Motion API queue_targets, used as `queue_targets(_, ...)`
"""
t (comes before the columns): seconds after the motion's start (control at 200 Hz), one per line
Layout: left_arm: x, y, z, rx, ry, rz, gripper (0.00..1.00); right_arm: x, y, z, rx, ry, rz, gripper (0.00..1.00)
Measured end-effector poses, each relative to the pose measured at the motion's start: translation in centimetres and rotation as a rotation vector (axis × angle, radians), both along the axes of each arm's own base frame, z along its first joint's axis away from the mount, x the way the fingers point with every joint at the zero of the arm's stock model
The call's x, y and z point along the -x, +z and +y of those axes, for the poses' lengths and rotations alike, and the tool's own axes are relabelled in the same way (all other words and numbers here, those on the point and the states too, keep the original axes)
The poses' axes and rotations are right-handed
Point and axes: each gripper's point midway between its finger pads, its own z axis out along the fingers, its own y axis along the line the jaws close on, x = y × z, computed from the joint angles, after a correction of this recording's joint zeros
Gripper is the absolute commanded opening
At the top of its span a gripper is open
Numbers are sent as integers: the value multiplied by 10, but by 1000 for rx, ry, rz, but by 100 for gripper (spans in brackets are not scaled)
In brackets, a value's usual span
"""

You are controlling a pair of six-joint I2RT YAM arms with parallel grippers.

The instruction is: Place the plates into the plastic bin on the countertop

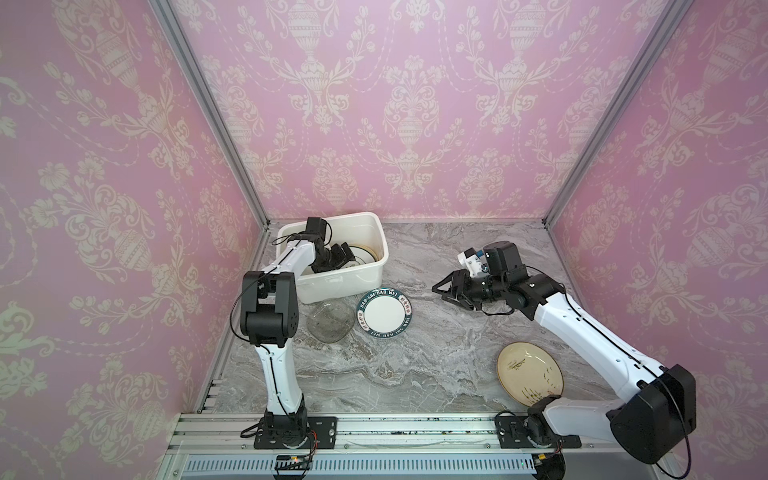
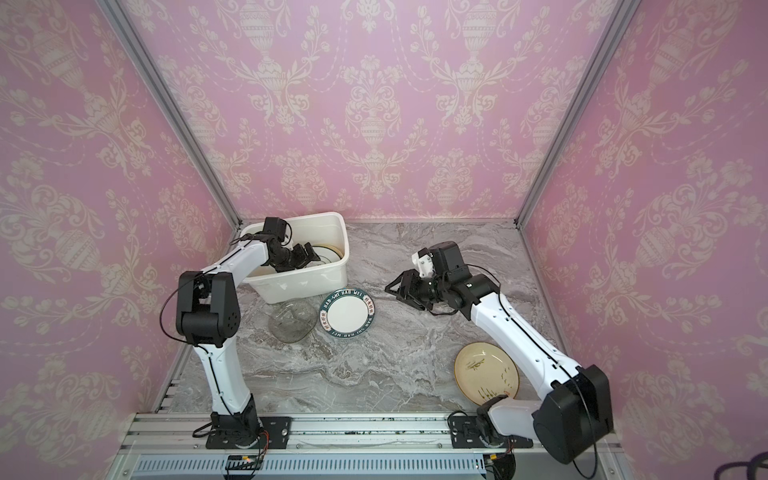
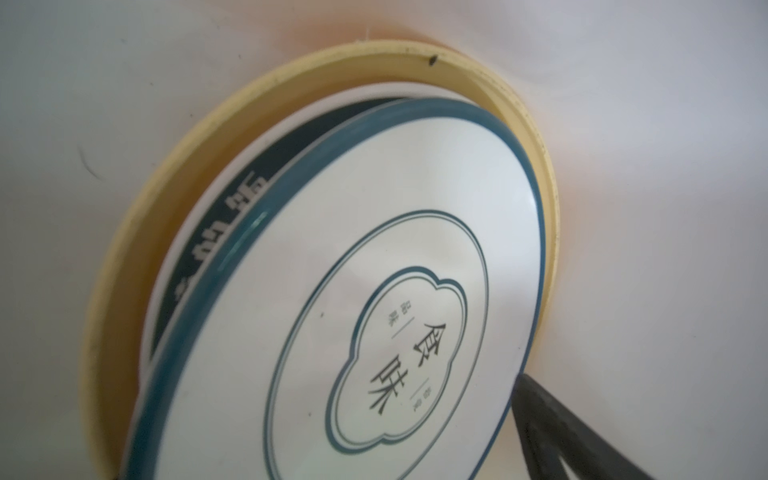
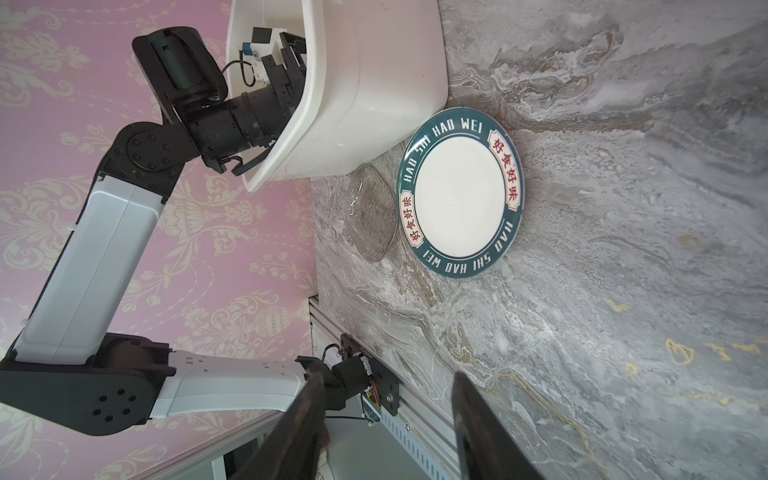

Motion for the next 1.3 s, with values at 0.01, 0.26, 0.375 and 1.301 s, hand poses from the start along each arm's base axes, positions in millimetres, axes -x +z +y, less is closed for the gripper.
queue_targets(0.01,0,0,0,-2,-1,0,99,0,0,0,0,0,0,50)
queue_targets(0.26,3,0,6,-42,1,13,99,0,0,0,-2,-3,1,50)
queue_targets(0.375,4,1,9,-62,3,24,99,-1,0,0,-2,-3,0,50)
queue_targets(1.301,16,4,11,-91,4,71,99,4,-5,-11,42,-45,-2,50)
